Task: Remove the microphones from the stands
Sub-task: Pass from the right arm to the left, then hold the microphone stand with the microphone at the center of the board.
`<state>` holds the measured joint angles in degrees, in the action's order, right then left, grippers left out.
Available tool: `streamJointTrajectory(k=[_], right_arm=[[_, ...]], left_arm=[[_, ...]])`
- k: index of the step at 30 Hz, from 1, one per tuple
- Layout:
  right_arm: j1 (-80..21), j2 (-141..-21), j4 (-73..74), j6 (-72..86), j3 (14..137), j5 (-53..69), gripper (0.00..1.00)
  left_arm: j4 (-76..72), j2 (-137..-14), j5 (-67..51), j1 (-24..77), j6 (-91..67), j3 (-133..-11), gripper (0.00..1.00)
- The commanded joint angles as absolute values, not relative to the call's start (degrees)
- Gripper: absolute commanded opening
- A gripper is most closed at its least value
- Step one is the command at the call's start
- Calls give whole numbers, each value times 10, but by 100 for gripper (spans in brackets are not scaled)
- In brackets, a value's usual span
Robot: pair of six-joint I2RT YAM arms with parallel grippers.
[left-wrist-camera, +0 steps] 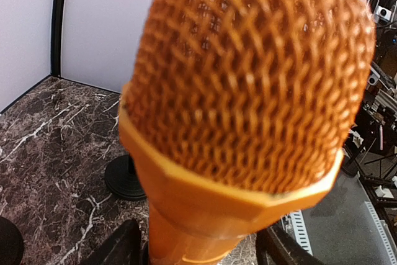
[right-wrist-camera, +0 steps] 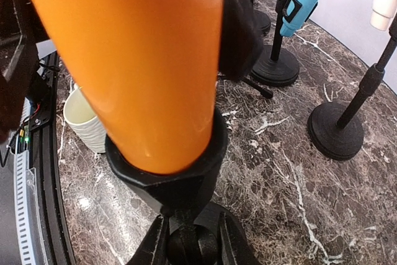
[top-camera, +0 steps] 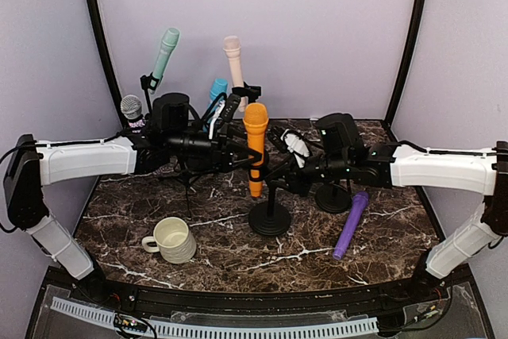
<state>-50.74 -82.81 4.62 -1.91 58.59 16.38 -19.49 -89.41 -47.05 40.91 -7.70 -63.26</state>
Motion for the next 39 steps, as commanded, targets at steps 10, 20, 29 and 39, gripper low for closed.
streamJointTrajectory(k=[10, 20, 29, 39], right_arm=[[-514, -821, -35, -17, 576, 154, 0], [-514, -801, -60, 22, 543, 125, 19], [-521, -747, -153, 127, 463, 84, 65], [-601, -753, -249, 215, 387, -66, 69]], left_arm=[[-217, -898, -442, 422, -53, -622, 43], [-217, -846, -375, 461, 30, -562, 8], [-295, -808, -295, 483, 19, -492, 0], [-342, -756, -172, 485, -22, -439, 0]])
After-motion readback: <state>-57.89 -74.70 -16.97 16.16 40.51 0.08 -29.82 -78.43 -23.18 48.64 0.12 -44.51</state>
